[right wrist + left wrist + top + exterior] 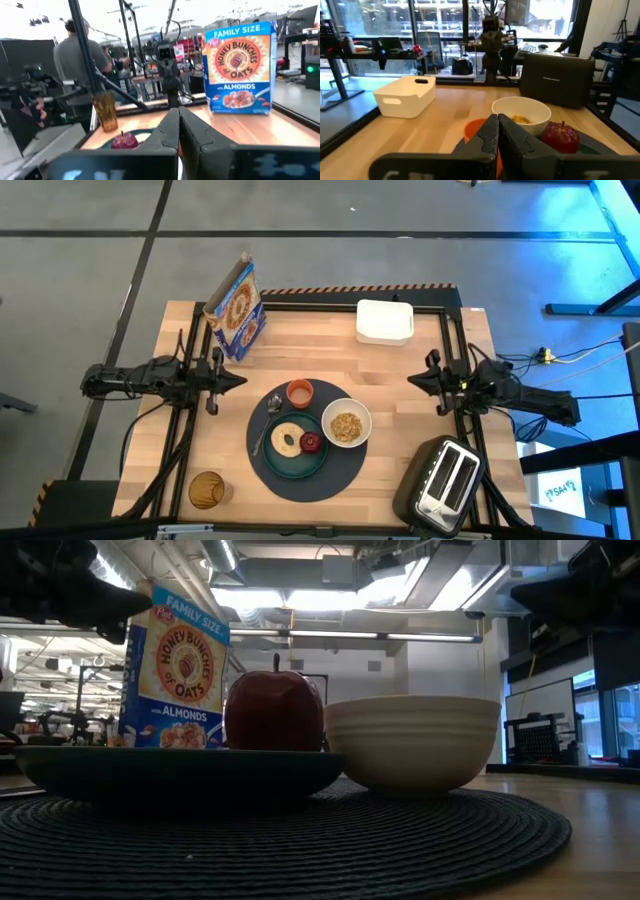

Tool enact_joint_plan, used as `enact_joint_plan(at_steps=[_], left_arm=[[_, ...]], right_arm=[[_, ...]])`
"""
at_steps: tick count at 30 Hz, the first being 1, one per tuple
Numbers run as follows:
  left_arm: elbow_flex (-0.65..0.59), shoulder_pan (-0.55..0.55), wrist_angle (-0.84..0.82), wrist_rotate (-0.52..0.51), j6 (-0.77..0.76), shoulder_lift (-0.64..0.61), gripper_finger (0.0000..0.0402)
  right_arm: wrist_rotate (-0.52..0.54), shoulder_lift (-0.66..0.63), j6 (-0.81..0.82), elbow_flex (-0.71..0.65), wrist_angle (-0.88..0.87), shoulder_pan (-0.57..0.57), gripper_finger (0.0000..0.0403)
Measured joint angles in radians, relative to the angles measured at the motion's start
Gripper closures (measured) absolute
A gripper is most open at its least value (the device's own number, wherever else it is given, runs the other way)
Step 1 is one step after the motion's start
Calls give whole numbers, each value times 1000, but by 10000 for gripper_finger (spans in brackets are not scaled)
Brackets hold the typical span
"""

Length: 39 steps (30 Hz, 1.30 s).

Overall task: Arrange a breakfast setting
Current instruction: Return to home position

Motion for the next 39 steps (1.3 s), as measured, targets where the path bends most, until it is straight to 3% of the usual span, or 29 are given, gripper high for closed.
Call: enact_joint_plan(at_steps=[6, 10, 16, 22, 39], left_arm=[[-45, 0, 13, 5, -3, 0, 401], [-142, 0, 165, 69, -76, 0, 401], [-143, 0, 181, 39, -25, 0, 402], [-143, 0, 177, 62, -23, 0, 402], [-143, 0, 176, 58, -9, 0, 402]], right_arm=[[-21, 10, 26, -49, 56, 0, 403], [-79, 11, 35, -49, 46, 1, 403], [-25, 12, -6, -49, 41, 0, 403], [-80, 12, -20, -49, 28, 0, 403], [-61, 12, -17, -49, -27, 0, 403]])
